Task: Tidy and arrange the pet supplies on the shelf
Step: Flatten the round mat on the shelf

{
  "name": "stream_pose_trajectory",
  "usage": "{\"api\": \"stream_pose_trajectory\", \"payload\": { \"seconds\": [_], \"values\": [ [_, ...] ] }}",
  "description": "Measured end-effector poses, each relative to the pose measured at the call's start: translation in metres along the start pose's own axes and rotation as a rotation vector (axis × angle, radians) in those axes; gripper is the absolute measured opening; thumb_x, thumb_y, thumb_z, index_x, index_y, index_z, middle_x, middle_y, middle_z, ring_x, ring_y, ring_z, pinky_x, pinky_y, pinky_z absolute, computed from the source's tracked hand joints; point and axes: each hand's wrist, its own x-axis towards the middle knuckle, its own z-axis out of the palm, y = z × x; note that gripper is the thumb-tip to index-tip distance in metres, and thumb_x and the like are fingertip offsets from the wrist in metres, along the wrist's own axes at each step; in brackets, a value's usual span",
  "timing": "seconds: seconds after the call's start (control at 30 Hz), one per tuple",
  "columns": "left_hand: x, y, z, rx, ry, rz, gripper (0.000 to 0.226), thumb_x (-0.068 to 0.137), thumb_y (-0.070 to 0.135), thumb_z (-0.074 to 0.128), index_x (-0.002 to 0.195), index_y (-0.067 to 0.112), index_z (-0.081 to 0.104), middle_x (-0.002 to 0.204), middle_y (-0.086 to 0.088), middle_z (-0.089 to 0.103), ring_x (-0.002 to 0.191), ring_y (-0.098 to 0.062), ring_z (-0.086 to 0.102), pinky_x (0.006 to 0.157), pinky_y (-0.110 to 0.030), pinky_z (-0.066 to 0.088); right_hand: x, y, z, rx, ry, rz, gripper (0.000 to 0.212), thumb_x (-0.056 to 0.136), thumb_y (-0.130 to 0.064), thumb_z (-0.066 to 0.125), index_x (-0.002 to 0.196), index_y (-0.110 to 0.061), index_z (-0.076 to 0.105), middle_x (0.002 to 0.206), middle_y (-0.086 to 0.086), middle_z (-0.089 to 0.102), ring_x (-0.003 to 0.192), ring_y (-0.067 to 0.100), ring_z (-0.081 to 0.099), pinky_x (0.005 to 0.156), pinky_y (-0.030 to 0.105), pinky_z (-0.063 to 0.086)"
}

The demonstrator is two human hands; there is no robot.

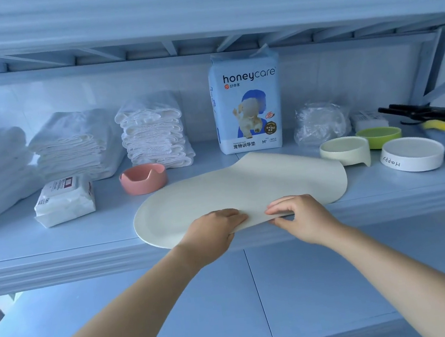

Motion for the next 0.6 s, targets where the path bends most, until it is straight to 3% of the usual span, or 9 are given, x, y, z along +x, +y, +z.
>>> {"api": "stream_pose_trajectory", "payload": {
  "seconds": [0.2,0.37,0.47,0.6],
  "values": [
    [-0.002,-0.023,-0.006,0.0,-0.034,0.003,0.054,0.094,0.014,0.036,0.14,0.04,0.033,0.146,0.017,0.036,0.13,-0.01,0.038,0.1,-0.027,0.038,0.005,-0.006,0.005,0.013,-0.009,-0.007,0.021,0.083,-0.017,0.069,0.103,-0.018,0.072,0.116,-0.006,0.066,0.107,0.003,0.06,0.093,0.012,0.042],
    [-0.007,-0.042,-0.017,0.028,-0.035,-0.015,0.055,0.094,0.014,0.036,0.14,0.046,0.03,0.144,0.021,0.037,0.128,-0.008,0.039,0.097,-0.024,0.038,0.007,-0.011,0.006,-0.016,0.046,-0.035,0.021,0.082,-0.021,0.07,0.102,-0.017,0.073,0.112,-0.007,0.068,0.105,0.004,0.061,0.093,0.013,0.042],
    [-0.017,-0.05,-0.018,0.03,-0.008,-0.007,0.052,0.095,0.017,0.037,0.138,0.047,0.034,0.143,0.023,0.038,0.127,-0.005,0.039,0.092,-0.02,0.036,0.011,-0.013,0.008,-0.081,0.056,-0.066,0.022,0.08,-0.026,0.071,0.101,-0.019,0.073,0.111,-0.01,0.068,0.105,0.006,0.061,0.092,0.02,0.045],
    [-0.036,-0.063,-0.015,0.016,0.051,-0.051,0.041,0.097,0.027,0.038,0.133,0.046,0.042,0.139,0.023,0.041,0.125,-0.002,0.042,0.093,-0.023,0.041,0.012,-0.009,0.014,-0.086,0.068,-0.068,0.024,0.077,-0.029,0.074,0.099,-0.021,0.073,0.108,-0.012,0.069,0.103,0.004,0.061,0.091,0.018,0.044]
  ]
}}
